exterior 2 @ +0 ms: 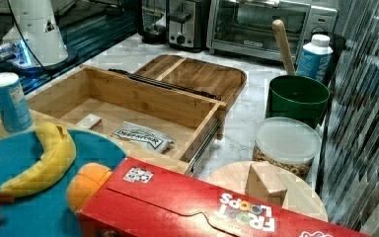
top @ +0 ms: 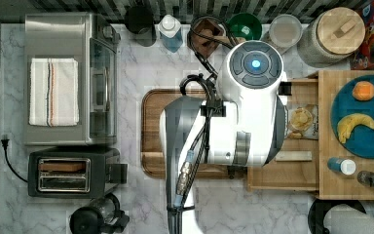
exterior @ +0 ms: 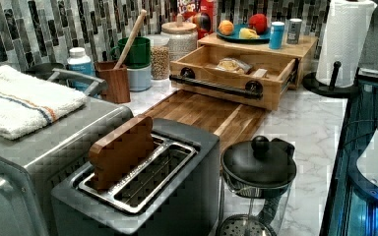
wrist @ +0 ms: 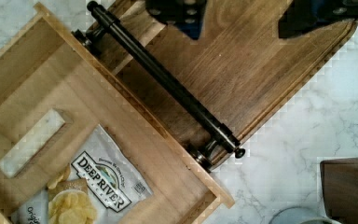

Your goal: Close the drawer.

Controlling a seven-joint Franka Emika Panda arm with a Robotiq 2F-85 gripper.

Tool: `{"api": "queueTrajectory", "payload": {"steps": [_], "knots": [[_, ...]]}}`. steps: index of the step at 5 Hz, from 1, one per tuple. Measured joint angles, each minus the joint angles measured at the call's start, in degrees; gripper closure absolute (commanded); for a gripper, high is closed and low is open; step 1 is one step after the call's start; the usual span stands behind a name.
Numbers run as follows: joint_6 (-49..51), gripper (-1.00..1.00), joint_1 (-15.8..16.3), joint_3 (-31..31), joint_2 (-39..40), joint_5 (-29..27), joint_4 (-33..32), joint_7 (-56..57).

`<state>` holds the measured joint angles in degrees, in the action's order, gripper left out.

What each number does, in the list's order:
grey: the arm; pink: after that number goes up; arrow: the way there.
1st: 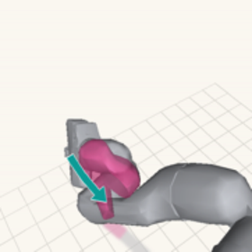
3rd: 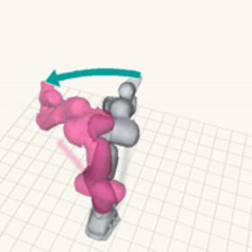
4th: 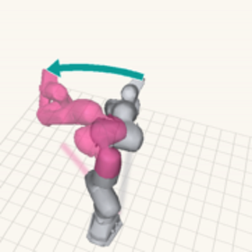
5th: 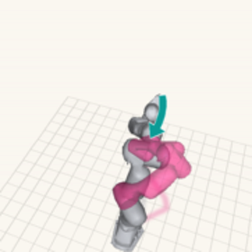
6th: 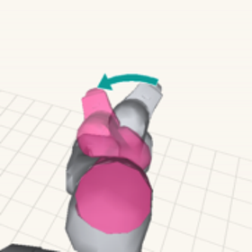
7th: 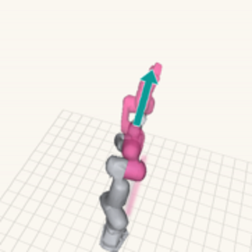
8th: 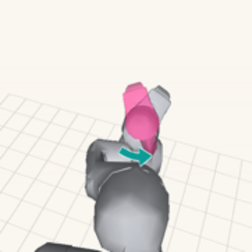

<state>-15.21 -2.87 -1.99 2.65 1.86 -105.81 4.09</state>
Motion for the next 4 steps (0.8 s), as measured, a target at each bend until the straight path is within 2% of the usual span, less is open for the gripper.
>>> {"api": "queueTrajectory", "payload": {"steps": [1, 2, 4], "knots": [[0.00, 1.00, -0.26, 0.10, 0.00, 0.00, -0.28, 0.07], [-0.01, -1.00, -0.31, -0.04, 0.45, 0.19, -0.39, 0.09], [-0.76, -1.00, -0.10, -0.20, 0.36, 0.74, -2.52, 5.74]]}}
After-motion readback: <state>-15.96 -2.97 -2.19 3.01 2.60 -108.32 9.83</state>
